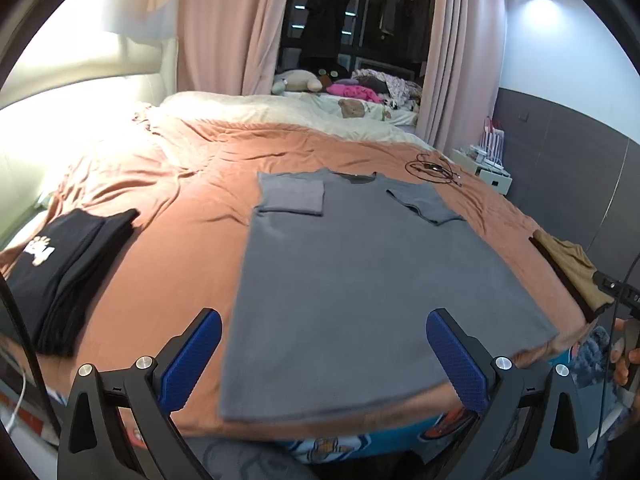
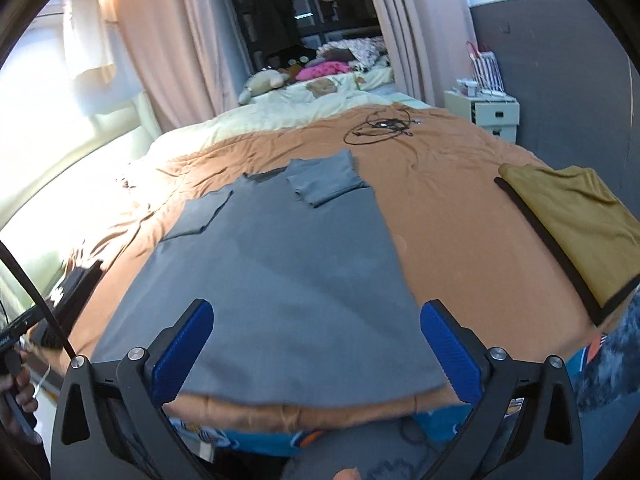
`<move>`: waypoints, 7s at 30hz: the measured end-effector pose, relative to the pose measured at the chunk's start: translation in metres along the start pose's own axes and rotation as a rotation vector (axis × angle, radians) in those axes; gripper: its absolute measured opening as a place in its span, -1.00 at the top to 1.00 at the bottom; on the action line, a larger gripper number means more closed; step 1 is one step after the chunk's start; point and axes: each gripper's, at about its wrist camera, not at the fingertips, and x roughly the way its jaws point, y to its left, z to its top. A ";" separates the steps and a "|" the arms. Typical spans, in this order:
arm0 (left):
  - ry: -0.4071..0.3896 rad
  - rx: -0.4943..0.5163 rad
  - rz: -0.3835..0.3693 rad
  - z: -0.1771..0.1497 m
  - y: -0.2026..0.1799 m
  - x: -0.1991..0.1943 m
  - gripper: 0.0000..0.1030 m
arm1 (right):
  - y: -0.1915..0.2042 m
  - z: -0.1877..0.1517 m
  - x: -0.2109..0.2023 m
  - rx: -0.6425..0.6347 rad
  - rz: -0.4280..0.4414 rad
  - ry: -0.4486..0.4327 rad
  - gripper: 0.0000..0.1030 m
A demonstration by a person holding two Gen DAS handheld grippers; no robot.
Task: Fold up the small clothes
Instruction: 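Raise both grippers away from the side-folded grey t-shirt, then move both grippers to the shirt hem and close them on its corners, then lift the hem with both grippers and fold it over toward the collar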
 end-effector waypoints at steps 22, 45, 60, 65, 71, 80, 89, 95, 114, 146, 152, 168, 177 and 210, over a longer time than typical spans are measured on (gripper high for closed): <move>-0.024 -0.067 -0.033 -0.080 0.023 -0.075 -0.85 | -0.035 -0.089 -0.084 0.056 -0.042 -0.091 -1.00; 0.081 -0.455 -0.171 -0.090 0.100 -0.049 -0.21 | -0.083 -0.082 -0.058 0.296 0.060 0.016 -0.38; 0.271 -0.613 -0.152 -0.092 0.130 0.074 -0.11 | -0.120 -0.049 0.055 0.427 0.057 0.155 -0.28; 0.284 -0.642 -0.181 -0.093 0.134 0.087 -0.10 | -0.127 -0.034 0.074 0.444 0.043 0.156 -0.28; 0.274 -0.813 -0.291 -0.107 0.144 0.089 -0.10 | -0.137 -0.042 0.097 0.530 0.063 0.204 -0.03; 0.242 -0.921 -0.351 -0.114 0.144 0.081 -0.10 | -0.139 -0.057 0.086 0.656 0.211 0.137 -0.02; 0.253 -0.909 -0.282 -0.105 0.132 0.090 0.37 | -0.152 -0.080 0.090 0.771 0.201 0.050 0.09; 0.271 -0.917 -0.225 -0.110 0.136 0.097 0.94 | -0.134 -0.095 0.083 0.795 0.209 0.073 0.15; 0.096 -0.893 -0.269 -0.048 0.146 0.028 0.96 | -0.108 -0.058 0.032 0.769 0.194 -0.013 1.00; -0.093 -0.865 -0.379 -0.070 0.145 -0.170 0.96 | -0.111 -0.107 -0.106 0.633 0.381 -0.126 1.00; -0.100 -0.850 -0.368 -0.052 0.147 -0.150 0.96 | -0.115 -0.086 -0.082 0.618 0.358 -0.110 1.00; -0.051 -0.760 -0.338 0.076 0.151 -0.043 0.95 | -0.115 0.037 0.037 0.542 0.324 -0.088 1.00; -0.007 -0.713 -0.286 0.142 0.148 0.034 0.95 | -0.115 0.099 0.115 0.517 0.282 -0.054 1.00; 0.320 -0.694 0.012 0.166 0.186 0.350 0.94 | -0.097 0.201 0.386 0.499 0.023 0.205 1.00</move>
